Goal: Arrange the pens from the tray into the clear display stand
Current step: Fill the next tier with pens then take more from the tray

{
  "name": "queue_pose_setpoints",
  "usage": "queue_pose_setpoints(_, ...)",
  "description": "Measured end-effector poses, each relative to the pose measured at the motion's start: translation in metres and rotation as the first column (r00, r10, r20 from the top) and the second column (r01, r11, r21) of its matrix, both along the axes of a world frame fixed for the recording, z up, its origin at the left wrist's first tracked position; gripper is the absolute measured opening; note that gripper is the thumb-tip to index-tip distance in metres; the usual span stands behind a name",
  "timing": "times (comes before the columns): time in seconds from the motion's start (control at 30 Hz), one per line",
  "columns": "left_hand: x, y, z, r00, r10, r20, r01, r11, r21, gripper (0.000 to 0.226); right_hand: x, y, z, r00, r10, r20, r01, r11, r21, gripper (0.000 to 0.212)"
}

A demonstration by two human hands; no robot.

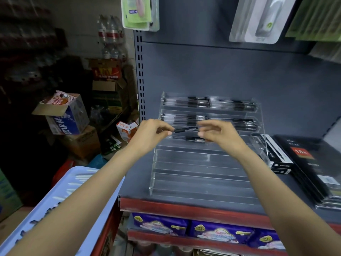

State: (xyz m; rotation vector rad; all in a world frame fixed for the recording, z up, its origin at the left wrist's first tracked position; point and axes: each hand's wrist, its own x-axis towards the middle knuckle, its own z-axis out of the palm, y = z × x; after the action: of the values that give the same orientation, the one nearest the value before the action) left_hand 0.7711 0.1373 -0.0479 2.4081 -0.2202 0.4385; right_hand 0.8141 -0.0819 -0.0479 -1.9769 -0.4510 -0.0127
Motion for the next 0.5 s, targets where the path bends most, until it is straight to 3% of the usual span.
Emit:
queue_pose_setpoints(0.13,0.002,-0.014,0.002,0.998,-0.057,0.003,0.057,0.998,-0.008,0.019,-0.007,-0.001,0.004,0.997,0.023,0.069,-0.028,0.997,0.076,0.015)
queue_pose_setpoints(0.27,0.003,-0.004,-0.002,0.986,0.119,0.114,-0.107,0.989,-0.107,0.036,0.002,-0.014,-0.001,0.986,-0.096,0.135,0.092,0.995,0.036,0.011)
queue_pose_setpoints(0.37,0.004,0.009,-0.014,0.976,0.214,-0.04,-0.218,0.958,-0.187,0.055,0.006,-0.018,-0.011,0.975,-0.172,0.139,0.177,0.984,-0.023,0.009)
queue_pose_setpoints(0.5,0.002,0.012,-0.025,0.974,0.106,-0.202,-0.168,0.932,-0.321,0.051,0.007,-0.01,-0.013,0.967,-0.167,0.194,0.202,0.963,-0.18,0.011)
